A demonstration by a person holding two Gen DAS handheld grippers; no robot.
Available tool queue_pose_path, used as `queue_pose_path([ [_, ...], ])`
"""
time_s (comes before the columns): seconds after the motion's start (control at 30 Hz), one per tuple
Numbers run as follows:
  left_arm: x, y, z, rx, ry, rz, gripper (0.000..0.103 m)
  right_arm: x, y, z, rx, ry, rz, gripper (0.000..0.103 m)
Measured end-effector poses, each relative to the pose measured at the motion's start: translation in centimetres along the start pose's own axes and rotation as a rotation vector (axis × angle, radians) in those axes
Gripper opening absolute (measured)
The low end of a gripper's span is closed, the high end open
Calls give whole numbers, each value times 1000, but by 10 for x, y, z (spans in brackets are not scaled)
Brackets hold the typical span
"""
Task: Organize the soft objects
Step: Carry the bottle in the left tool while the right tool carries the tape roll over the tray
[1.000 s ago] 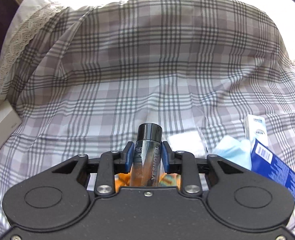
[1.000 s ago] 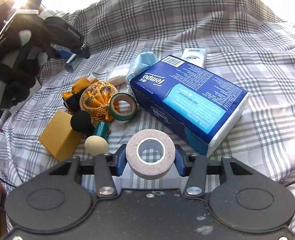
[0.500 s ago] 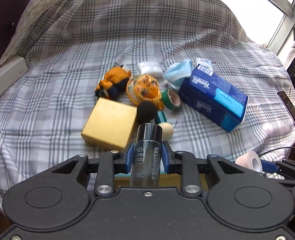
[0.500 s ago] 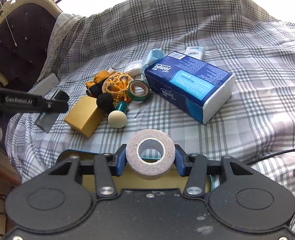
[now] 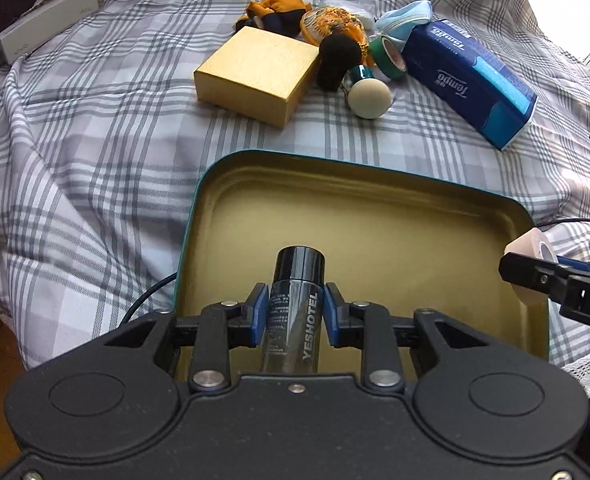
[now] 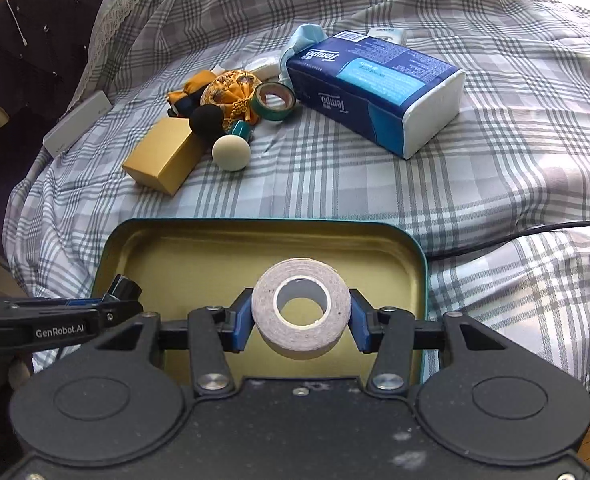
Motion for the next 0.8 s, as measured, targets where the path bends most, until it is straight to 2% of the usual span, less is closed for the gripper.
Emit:
queue_pose_path([
  [0.27,4,-2,-9,4,28,29,32,-10,2,-4,-16,-21,6,48],
  [0.57,4,2,-11,-12,14,30,33,-12,-1,-3,-1,-33,9,48],
  [0.8,4,5,-13,-29,13,32,33,-12,4,-5,-26,-32,7,49],
])
Point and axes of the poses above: each gripper's, at about its wrist camera, not at the fingertips, and y roughly the way its jaws point, x to its right, z to its top, the point moved 7 cm from there along y, roughly the way its jaws point, and after that the axes turned 8 degrees about y, right-handed, at the moved point
